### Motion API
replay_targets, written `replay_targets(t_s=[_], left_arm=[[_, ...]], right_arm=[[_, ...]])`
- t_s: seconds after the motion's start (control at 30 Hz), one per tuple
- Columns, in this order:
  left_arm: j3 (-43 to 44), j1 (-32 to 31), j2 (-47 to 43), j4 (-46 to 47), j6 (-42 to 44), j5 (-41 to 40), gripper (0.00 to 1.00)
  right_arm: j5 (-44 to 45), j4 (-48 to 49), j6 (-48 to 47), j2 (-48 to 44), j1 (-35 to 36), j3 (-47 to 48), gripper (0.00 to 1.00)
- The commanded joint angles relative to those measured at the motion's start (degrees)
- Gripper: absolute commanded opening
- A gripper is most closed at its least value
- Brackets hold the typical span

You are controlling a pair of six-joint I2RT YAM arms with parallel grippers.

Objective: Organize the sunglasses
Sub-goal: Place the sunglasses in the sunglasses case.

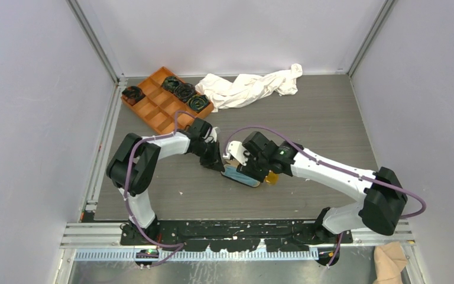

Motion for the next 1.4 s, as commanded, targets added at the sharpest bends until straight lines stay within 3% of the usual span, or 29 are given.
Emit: replay_targets(t_s=[0.0, 0.43, 0.97, 1.23, 1.37], left_arm=[[1.4, 0.2, 1.0, -5.2, 4.9, -0.9, 0.0], [1.2, 0.2, 1.1, -4.2, 4.3, -0.2, 0.0], [1.0, 0.2, 0.6, -4.1, 4.7, 0.9, 0.0], [0.8, 0.2, 0.3, -4.8, 4.9, 0.0, 0.0], [0.5, 0.2, -0.3, -4.9, 4.9, -0.3, 0.0]], right_arm=[[-1.6, 1.2, -6.0, 2.7, 0.4, 2.9, 0.17], [-8.3, 9.5, -4.8, 10.2, 0.4, 4.1, 0.17], [-8.0, 12.5, -8.2, 18.1, 1.4, 5.7, 0.18], [-6.5, 13.3, -6.2, 19.5, 1.5, 5.5, 0.3], [-5.1, 14.6, -4.3, 18.3, 1.6, 4.7, 0.46]])
